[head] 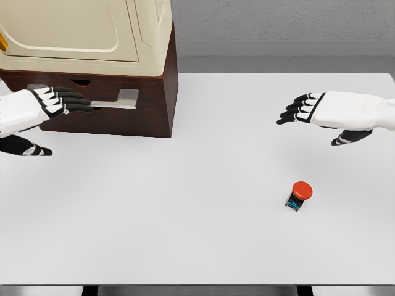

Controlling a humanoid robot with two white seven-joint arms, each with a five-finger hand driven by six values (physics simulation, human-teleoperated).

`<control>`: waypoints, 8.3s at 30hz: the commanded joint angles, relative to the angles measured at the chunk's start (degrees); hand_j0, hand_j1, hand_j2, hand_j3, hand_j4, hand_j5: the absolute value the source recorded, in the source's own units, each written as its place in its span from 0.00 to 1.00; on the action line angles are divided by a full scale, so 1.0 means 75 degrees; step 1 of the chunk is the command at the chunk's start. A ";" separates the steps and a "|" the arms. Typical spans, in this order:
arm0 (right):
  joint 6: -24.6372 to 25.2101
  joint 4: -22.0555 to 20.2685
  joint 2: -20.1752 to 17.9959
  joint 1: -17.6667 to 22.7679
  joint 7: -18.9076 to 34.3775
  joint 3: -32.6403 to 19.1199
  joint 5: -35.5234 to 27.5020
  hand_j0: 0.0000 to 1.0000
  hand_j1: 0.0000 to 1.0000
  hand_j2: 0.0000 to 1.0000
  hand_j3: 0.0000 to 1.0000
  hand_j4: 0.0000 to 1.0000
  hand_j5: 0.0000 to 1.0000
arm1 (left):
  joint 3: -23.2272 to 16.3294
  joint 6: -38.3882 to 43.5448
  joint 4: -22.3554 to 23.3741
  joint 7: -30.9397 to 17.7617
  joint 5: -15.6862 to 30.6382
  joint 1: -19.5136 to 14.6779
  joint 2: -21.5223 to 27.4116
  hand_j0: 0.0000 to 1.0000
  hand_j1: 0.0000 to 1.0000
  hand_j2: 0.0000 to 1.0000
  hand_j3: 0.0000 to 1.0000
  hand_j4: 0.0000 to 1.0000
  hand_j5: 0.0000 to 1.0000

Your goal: Open the cabinet drawer with left arm, and place a switch into the drawer with right arm

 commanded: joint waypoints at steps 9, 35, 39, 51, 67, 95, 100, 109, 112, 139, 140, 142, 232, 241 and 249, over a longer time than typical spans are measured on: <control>0.0021 0.0257 -0.0021 -0.0070 -0.0003 -0.0450 0.0183 1.00 1.00 1.00 1.00 1.00 1.00 | -0.0018 0.0008 0.0000 -0.0184 -0.0042 -0.0598 0.0405 1.00 1.00 1.00 1.00 1.00 1.00; 0.0021 -0.0106 -0.0349 0.0059 -0.0003 0.1308 0.0242 1.00 1.00 1.00 1.00 1.00 1.00 | -0.2843 0.1205 -0.0023 -0.2422 0.5079 -0.3047 -0.0287 0.97 0.97 0.97 0.97 0.97 0.97; 0.0021 -0.0106 -0.0502 0.0059 -0.0003 0.1296 0.0230 1.00 1.00 1.00 1.00 1.00 1.00 | -0.2843 0.3116 -0.0012 -0.2492 0.5255 -0.3363 -0.0322 0.98 0.98 0.98 0.98 0.98 0.98; 0.0021 -0.0141 -0.0502 0.0234 -0.0003 0.1273 0.0242 1.00 1.00 1.00 1.00 1.00 1.00 | -0.2843 0.3374 0.0000 -0.2621 0.4822 -0.3445 0.0041 0.99 0.99 0.99 0.99 0.99 0.99; 0.0021 -0.0364 -0.0525 0.0457 -0.0003 0.1308 0.0347 1.00 1.00 1.00 1.00 1.00 1.00 | -0.2889 0.3948 0.0024 -0.2539 0.3954 -0.3387 -0.0052 1.00 1.00 1.00 1.00 1.00 1.00; 0.0021 -0.0528 -0.0513 0.0598 -0.0003 0.1308 0.0382 1.00 1.00 1.00 1.00 1.00 1.00 | -0.3007 0.4230 0.0598 -0.2445 0.3380 -0.3340 -0.0228 1.00 1.00 1.00 1.00 1.00 1.00; 0.0021 -0.0575 -0.0513 0.0621 -0.0003 0.1320 0.0382 1.00 1.00 1.00 1.00 1.00 1.00 | -0.3007 0.4230 0.0586 -0.2445 0.3380 -0.3340 -0.0228 1.00 1.00 1.00 1.00 1.00 1.00; 0.0021 -0.0575 -0.0513 0.0656 -0.0003 0.1390 0.0382 1.00 1.00 1.00 1.00 1.00 1.00 | -0.3018 0.4230 0.0891 -0.2445 0.3181 -0.3293 -0.0287 1.00 1.00 1.00 1.00 1.00 1.00; 0.0021 -0.0575 -0.0513 0.0656 -0.0003 0.1390 0.0382 1.00 1.00 1.00 1.00 1.00 1.00 | -0.3018 0.4230 0.0984 -0.2445 0.3110 -0.3293 -0.0345 1.00 1.00 1.00 1.00 1.00 1.00; 0.0021 -0.0669 -0.0361 0.0773 -0.0003 0.1519 0.0394 1.00 1.00 1.00 1.00 1.00 1.00 | -0.3358 0.3269 0.0176 -0.2762 0.3310 -0.3234 0.0545 1.00 1.00 1.00 1.00 1.00 1.00; 0.0021 -0.0669 -0.0361 0.0773 -0.0003 0.1519 0.0394 1.00 1.00 1.00 1.00 1.00 1.00 | -0.3358 0.3187 0.0176 -0.2762 0.3310 -0.3223 0.0569 1.00 1.00 1.00 1.00 1.00 1.00; 0.0021 -0.0669 -0.0361 0.0773 -0.0003 0.1519 0.0394 1.00 1.00 1.00 1.00 1.00 1.00 | -0.3417 0.3175 0.0176 -0.2762 0.3310 -0.3199 0.0580 1.00 1.00 1.00 1.00 1.00 1.00; 0.0021 -0.0645 -0.0244 0.0773 -0.0003 0.1495 0.0429 0.70 0.70 0.70 0.70 0.70 0.70 | -0.4495 0.0008 -0.0012 -0.2975 0.5091 -0.2941 0.3264 1.00 1.00 1.00 1.00 1.00 1.00; 0.0021 -0.0645 -0.0244 0.0762 -0.0003 0.1507 0.0418 0.56 0.56 0.56 0.56 0.56 0.56 | -0.4964 0.0008 0.0000 -0.2975 0.5079 -0.2930 0.3487 1.00 1.00 1.00 1.00 1.00 1.00; 0.0021 -0.0634 -0.0255 0.0738 -0.0003 0.1495 0.0382 0.37 0.37 0.37 0.37 0.37 0.37 | -0.4964 0.0008 -0.0012 -0.2975 0.4692 -0.2590 0.2620 1.00 1.00 1.00 1.00 1.00 1.00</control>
